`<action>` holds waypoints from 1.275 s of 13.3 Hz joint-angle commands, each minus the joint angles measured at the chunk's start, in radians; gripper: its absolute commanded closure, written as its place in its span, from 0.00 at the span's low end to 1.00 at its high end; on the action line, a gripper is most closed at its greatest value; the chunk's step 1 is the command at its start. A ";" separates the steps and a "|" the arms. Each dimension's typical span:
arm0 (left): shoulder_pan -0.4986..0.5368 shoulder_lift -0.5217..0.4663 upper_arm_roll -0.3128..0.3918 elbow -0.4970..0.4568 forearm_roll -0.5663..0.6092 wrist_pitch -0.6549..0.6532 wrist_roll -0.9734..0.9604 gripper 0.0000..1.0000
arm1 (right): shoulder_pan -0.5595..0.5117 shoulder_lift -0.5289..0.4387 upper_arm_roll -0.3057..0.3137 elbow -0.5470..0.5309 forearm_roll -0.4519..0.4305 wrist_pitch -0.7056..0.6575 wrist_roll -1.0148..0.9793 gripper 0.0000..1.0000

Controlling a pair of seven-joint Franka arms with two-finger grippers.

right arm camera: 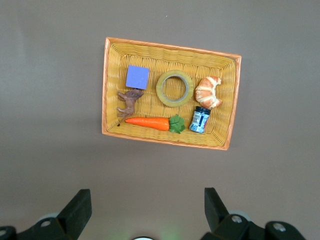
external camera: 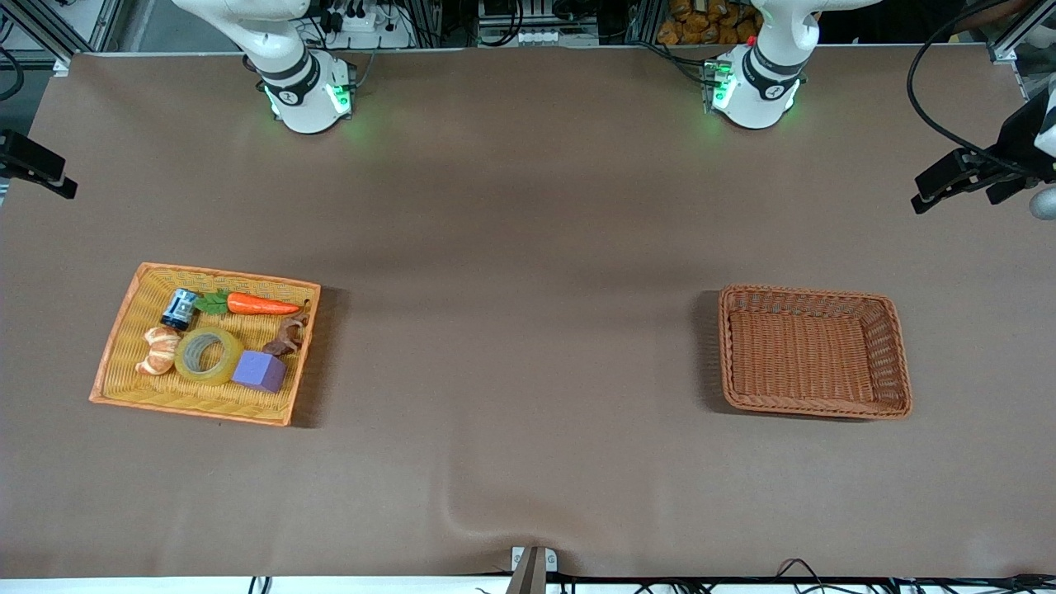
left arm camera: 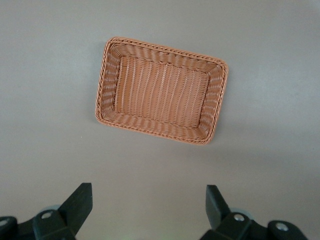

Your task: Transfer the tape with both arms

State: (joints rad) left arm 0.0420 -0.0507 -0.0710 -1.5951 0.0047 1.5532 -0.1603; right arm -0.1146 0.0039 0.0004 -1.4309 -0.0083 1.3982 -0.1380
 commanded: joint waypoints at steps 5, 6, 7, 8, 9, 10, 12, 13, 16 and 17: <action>0.006 0.015 0.002 0.018 -0.011 -0.015 0.010 0.00 | -0.051 -0.001 0.001 0.021 0.030 -0.002 0.044 0.00; 0.007 0.015 0.003 0.018 -0.011 -0.015 0.010 0.00 | -0.042 0.004 0.003 0.021 0.027 -0.002 0.044 0.00; 0.007 0.015 0.005 0.020 -0.005 -0.015 0.013 0.00 | -0.039 0.010 0.004 0.021 0.028 -0.002 0.044 0.00; 0.013 0.014 0.010 0.020 -0.002 -0.015 0.015 0.00 | -0.039 0.014 0.004 0.021 0.034 -0.002 0.044 0.00; 0.015 0.015 0.011 0.020 -0.002 -0.015 0.015 0.00 | -0.037 0.025 0.007 0.021 0.036 -0.002 0.044 0.00; 0.013 0.017 0.011 0.018 -0.002 -0.015 0.015 0.00 | -0.030 0.034 0.007 0.021 0.036 0.002 0.044 0.00; 0.013 0.028 0.010 0.012 -0.006 -0.015 0.016 0.00 | -0.022 0.057 0.007 0.020 0.036 0.034 0.043 0.00; 0.013 0.028 0.010 0.006 -0.011 -0.013 0.015 0.00 | -0.011 0.079 0.007 0.020 0.033 0.045 0.029 0.00; 0.013 0.026 0.010 0.001 -0.011 -0.013 0.010 0.00 | 0.051 0.152 0.010 0.010 0.022 0.073 0.014 0.00; 0.013 0.026 0.010 -0.005 -0.011 -0.013 0.010 0.00 | 0.074 0.192 0.010 0.006 0.011 0.079 0.011 0.00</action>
State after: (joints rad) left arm 0.0528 -0.0205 -0.0612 -1.5981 0.0047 1.5513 -0.1603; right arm -0.0929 0.1327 0.0141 -1.4335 0.0122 1.4640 -0.1207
